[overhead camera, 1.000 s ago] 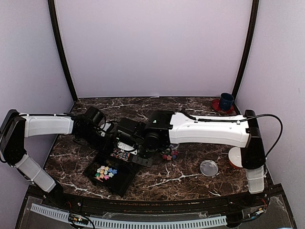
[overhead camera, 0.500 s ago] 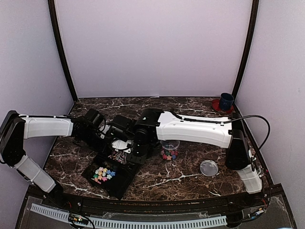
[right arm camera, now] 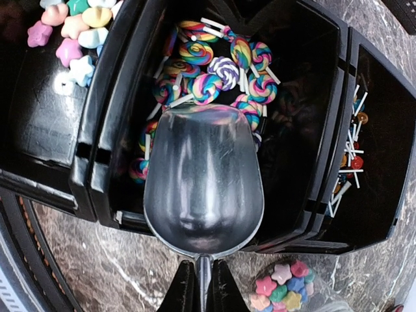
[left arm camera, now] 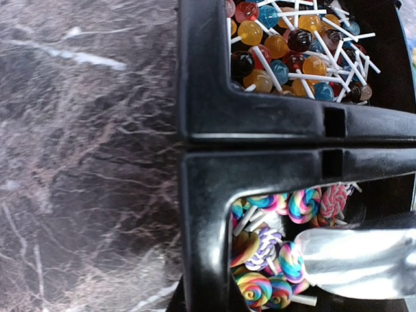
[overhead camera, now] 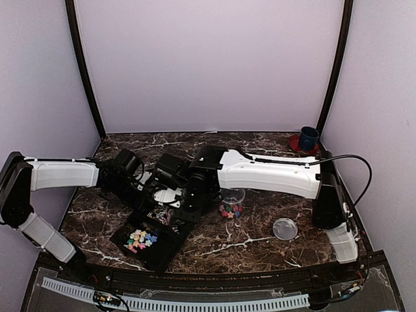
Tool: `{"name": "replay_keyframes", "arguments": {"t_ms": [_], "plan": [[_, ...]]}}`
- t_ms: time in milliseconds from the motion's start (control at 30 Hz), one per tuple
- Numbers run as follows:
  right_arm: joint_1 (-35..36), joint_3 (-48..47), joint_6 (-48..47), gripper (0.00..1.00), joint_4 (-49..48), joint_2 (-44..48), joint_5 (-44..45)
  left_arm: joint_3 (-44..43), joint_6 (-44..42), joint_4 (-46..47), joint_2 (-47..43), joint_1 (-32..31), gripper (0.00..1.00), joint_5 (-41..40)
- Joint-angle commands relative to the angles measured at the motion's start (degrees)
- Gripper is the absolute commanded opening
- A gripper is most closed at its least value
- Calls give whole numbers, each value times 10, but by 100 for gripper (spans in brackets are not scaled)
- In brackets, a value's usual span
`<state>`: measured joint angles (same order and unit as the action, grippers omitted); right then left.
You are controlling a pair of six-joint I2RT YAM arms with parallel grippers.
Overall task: Pack the candies
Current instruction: Scoop the fake candies from the storage box.
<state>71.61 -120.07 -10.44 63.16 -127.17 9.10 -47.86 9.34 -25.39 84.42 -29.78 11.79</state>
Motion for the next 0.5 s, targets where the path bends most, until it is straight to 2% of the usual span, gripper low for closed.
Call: {"name": "replay_keyframes", "arguments": {"t_ms": [0,267,467], "plan": [[-7,40,-8,0,83,42,-1,-33,-1,37,-21,-1,0,93],[-9,65,-18,0,94,71,-7,-31,-6,39,-16,3,0,102],[-10,68,-30,0,89,39,-21,-33,-12,43,-15,2,0,111]]}}
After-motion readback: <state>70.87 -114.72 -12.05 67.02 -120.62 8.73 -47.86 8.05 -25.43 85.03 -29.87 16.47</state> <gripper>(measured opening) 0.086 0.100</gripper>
